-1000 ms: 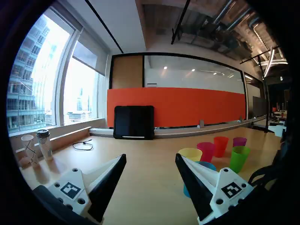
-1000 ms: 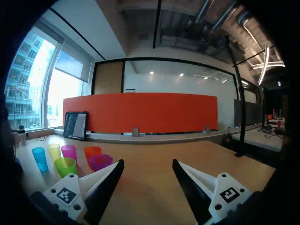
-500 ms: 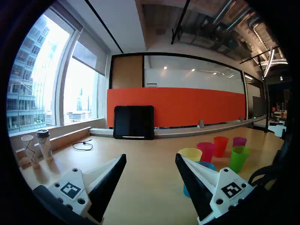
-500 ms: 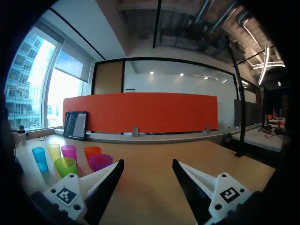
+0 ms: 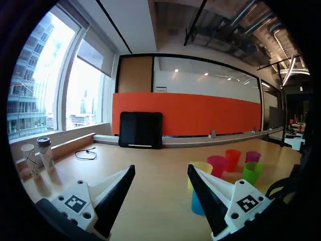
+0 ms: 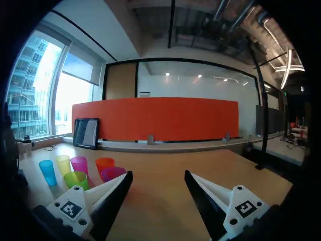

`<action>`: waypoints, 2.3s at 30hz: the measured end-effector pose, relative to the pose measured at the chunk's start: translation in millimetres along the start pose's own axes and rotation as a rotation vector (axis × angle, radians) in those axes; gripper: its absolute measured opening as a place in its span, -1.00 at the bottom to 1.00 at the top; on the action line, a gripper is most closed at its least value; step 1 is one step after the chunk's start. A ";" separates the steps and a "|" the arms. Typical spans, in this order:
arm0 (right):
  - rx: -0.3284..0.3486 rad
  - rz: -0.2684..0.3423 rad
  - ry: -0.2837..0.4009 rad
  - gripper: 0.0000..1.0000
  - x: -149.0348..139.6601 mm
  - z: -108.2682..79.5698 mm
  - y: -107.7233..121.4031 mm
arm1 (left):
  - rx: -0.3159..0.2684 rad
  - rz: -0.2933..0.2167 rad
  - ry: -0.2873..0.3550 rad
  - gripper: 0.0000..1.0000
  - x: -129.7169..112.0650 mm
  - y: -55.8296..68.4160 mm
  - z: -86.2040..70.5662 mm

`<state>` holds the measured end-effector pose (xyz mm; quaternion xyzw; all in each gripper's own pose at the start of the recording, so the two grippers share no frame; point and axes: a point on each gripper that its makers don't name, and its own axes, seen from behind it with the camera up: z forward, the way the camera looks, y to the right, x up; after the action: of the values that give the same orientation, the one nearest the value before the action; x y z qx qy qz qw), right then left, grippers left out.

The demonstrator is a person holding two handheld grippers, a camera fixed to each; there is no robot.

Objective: Pour water

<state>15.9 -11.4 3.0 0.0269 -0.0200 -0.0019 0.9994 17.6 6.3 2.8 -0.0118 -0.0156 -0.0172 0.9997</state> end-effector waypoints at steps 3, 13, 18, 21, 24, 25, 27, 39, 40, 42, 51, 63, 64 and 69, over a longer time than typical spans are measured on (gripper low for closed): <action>0.008 -0.011 -0.005 0.99 15.8 2.0 -0.8 | -0.006 -0.007 -0.010 0.94 12.6 -0.5 2.2; 0.053 -0.002 -0.003 0.99 79.3 7.1 -2.9 | -0.015 0.011 -0.019 0.94 71.3 -8.8 15.0; 0.064 -0.001 -0.006 1.00 107.4 11.7 -1.1 | -0.021 0.006 -0.028 0.94 102.1 -11.1 23.5; 0.071 0.003 -0.009 0.99 123.2 14.1 -0.8 | -0.025 -0.004 -0.033 0.94 119.6 -10.9 28.7; 0.081 0.001 -0.010 0.99 138.1 16.7 -1.5 | -0.040 -0.018 -0.030 0.94 137.4 -9.3 33.1; 0.083 -0.002 -0.010 0.99 142.5 17.6 -1.9 | -0.044 -0.021 -0.028 0.94 143.0 -9.4 34.1; 0.089 -0.007 -0.011 0.99 152.0 19.3 -2.6 | -0.051 -0.028 -0.024 0.94 154.8 -9.6 36.0; 0.105 -0.012 0.017 1.00 195.7 22.5 -4.0 | -0.100 -0.019 0.004 0.94 207.8 -8.0 34.7; 0.112 -0.011 0.014 1.00 195.3 22.2 -5.3 | -0.111 -0.016 0.006 0.94 209.9 -5.6 34.3; 0.128 -0.009 0.008 0.99 194.1 21.8 -8.1 | -0.134 -0.008 0.010 0.94 214.0 -0.2 33.6; 0.257 -0.022 -0.008 1.00 190.8 17.8 -30.4 | -0.243 0.038 -0.005 0.94 214.6 27.4 33.9; 0.458 -0.015 -0.007 1.00 200.0 6.1 -67.6 | -0.355 0.065 -0.019 0.94 206.3 47.5 30.9; 0.467 -0.016 -0.009 1.00 199.8 6.1 -69.2 | -0.360 0.065 -0.021 0.94 205.5 48.5 30.7; 0.503 -0.028 -0.022 0.99 199.7 5.1 -77.3 | -0.388 0.065 -0.033 0.94 200.6 52.9 30.7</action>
<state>215.0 -89.8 11.9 0.2749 -0.0303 -0.0109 0.9609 218.9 53.1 38.6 -0.2047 -0.0280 0.0124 0.9783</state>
